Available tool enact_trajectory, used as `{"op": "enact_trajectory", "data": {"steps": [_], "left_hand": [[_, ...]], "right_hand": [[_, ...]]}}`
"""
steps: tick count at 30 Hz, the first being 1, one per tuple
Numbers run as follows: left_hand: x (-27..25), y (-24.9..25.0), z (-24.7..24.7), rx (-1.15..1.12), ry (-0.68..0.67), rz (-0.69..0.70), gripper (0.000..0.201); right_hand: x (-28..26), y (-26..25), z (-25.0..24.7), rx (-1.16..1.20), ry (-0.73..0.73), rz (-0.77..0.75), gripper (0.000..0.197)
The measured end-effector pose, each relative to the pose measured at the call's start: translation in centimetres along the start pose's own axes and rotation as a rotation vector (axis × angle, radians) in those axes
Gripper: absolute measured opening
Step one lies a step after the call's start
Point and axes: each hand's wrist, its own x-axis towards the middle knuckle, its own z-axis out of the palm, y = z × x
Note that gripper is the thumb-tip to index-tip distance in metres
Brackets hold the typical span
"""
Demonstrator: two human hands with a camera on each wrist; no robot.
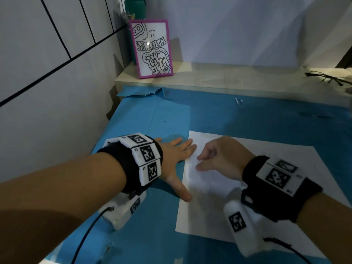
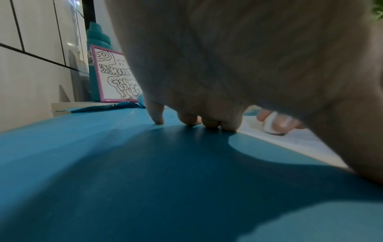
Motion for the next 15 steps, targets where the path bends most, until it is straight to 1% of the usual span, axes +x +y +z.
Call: {"op": "enact_trajectory", "data": {"steps": [1, 2, 4, 5, 8, 9, 11, 13, 15], "left_hand": [[0.0, 0.0, 0.0, 0.0, -0.004, -0.004, 0.128], [0.0, 0.0, 0.0, 0.001, -0.003, -0.005, 0.129], [0.0, 0.0, 0.0, 0.002, 0.0, -0.004, 0.129], [0.0, 0.0, 0.0, 0.001, 0.001, -0.002, 0.129], [0.0, 0.1, -0.1, 0.005, -0.009, -0.005, 0.128], [0.0, 0.1, -0.1, 0.004, -0.01, -0.005, 0.128], [0.0, 0.1, -0.1, -0.004, -0.002, -0.003, 0.13], [0.0, 0.1, 0.0, -0.002, 0.001, -0.002, 0.13], [0.0, 0.1, 0.0, 0.002, -0.002, -0.003, 0.129]], "right_hand": [[-0.1, 0.0, 0.1, -0.014, 0.021, -0.002, 0.024], [-0.3, -0.1, 0.4, -0.014, 0.007, -0.02, 0.023], [-0.9, -0.3, 0.9, 0.038, -0.073, -0.038, 0.02], [-1.0, -0.2, 0.7, 0.054, -0.088, -0.028, 0.018], [-0.2, 0.1, -0.1, -0.027, 0.024, 0.007, 0.019], [-0.2, 0.0, 0.1, -0.038, 0.031, -0.008, 0.022], [-0.8, -0.5, 1.1, -0.007, -0.019, -0.054, 0.026], [-0.9, -0.7, 1.3, 0.05, -0.046, -0.053, 0.026], [-0.1, -0.2, 0.6, 0.024, 0.038, -0.015, 0.024]]}}
